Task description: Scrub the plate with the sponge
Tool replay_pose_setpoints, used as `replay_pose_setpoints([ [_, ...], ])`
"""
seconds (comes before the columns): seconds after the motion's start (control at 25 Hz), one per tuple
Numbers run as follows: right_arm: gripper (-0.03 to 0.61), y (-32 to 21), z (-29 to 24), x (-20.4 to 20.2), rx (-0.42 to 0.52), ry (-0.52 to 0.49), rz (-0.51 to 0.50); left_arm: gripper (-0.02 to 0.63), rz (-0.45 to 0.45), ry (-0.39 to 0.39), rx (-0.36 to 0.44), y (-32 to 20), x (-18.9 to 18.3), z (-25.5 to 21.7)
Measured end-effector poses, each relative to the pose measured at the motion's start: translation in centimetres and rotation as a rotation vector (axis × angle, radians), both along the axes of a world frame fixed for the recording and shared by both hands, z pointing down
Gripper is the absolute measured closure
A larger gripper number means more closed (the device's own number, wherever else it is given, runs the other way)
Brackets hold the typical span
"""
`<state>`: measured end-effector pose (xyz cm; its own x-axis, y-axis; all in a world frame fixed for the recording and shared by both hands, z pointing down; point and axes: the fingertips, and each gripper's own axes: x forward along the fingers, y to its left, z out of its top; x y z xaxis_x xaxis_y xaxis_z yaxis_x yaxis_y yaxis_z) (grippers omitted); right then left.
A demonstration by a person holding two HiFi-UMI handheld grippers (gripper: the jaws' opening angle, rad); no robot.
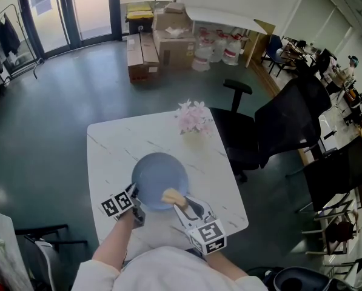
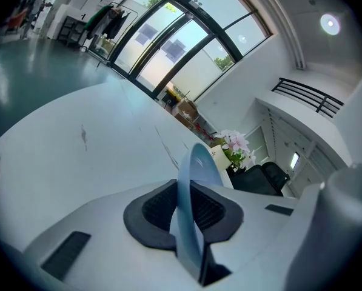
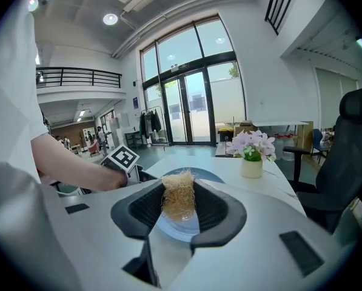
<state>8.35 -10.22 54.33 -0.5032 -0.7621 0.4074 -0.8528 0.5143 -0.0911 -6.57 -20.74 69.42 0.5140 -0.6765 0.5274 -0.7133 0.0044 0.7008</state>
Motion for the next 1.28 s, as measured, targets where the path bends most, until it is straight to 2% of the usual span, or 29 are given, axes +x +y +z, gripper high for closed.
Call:
replay_pose_setpoints([
  [0.24, 0.433, 0.1, 0.0, 0.3, -0.003, -0.001, 0.012, 0.561, -0.008, -0.006, -0.032, 0.2, -0.3, 1.0],
  [0.84, 0.433, 0.5, 0.7, 0.9, -0.017, 0.0, 0.036, 0.571, 0.009, -0.145, -0.119, 0.3, -1.0, 4.6],
  [1.28, 0.433, 0.2, 0.8, 0.9, -0.017, -0.004, 0.032, 0.569, 0.015, -0.173, -0.117, 0.1, -0.9, 5.1],
])
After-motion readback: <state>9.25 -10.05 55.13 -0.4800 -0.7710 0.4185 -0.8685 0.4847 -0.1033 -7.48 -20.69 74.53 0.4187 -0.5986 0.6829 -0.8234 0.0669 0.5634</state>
